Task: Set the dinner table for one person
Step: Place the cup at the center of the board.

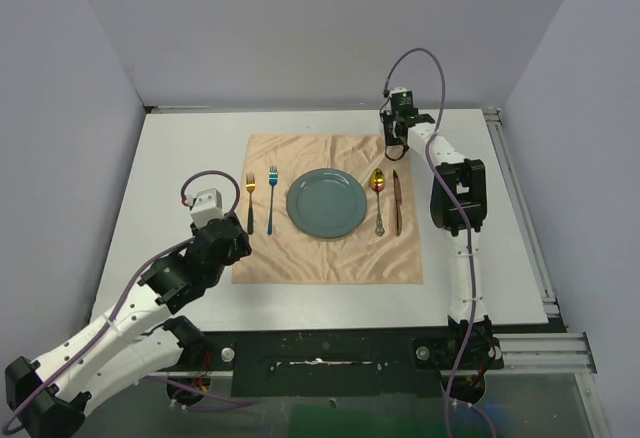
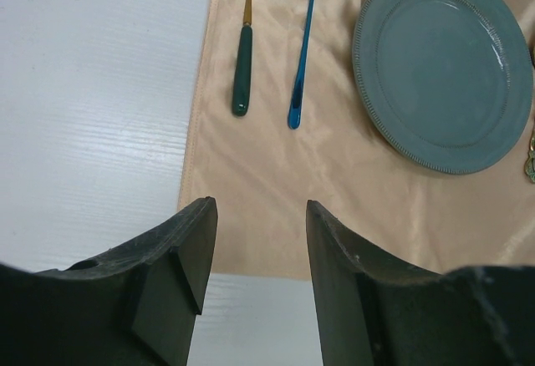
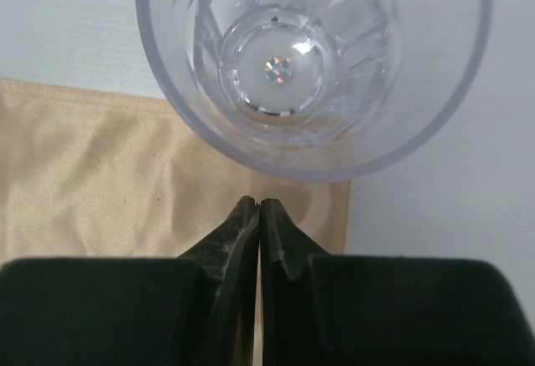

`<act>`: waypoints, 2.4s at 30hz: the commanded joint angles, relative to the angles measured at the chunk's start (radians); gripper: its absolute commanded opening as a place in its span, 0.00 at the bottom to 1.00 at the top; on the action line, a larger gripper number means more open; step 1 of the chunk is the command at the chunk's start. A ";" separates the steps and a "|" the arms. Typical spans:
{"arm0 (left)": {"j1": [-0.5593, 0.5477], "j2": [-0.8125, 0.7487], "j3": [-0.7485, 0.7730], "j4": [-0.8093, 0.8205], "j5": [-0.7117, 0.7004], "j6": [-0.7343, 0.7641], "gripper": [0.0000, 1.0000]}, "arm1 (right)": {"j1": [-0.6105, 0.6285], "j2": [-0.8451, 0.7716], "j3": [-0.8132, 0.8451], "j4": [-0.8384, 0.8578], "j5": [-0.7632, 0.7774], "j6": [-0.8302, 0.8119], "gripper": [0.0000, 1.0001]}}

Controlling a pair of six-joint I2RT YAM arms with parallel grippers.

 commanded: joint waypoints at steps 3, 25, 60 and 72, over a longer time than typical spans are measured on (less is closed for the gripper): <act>0.007 -0.007 0.041 0.009 -0.011 0.004 0.44 | -0.008 0.028 0.086 0.048 0.043 -0.012 0.03; 0.008 -0.012 0.040 0.005 -0.015 0.000 0.45 | -0.021 0.082 0.164 0.070 0.035 0.014 0.04; 0.011 0.029 0.007 0.108 0.063 -0.005 0.45 | 0.067 -0.397 -0.394 0.063 0.020 0.033 0.24; 0.011 0.052 0.024 0.132 0.087 0.003 0.43 | 0.105 -0.600 -0.505 0.148 0.083 0.009 0.34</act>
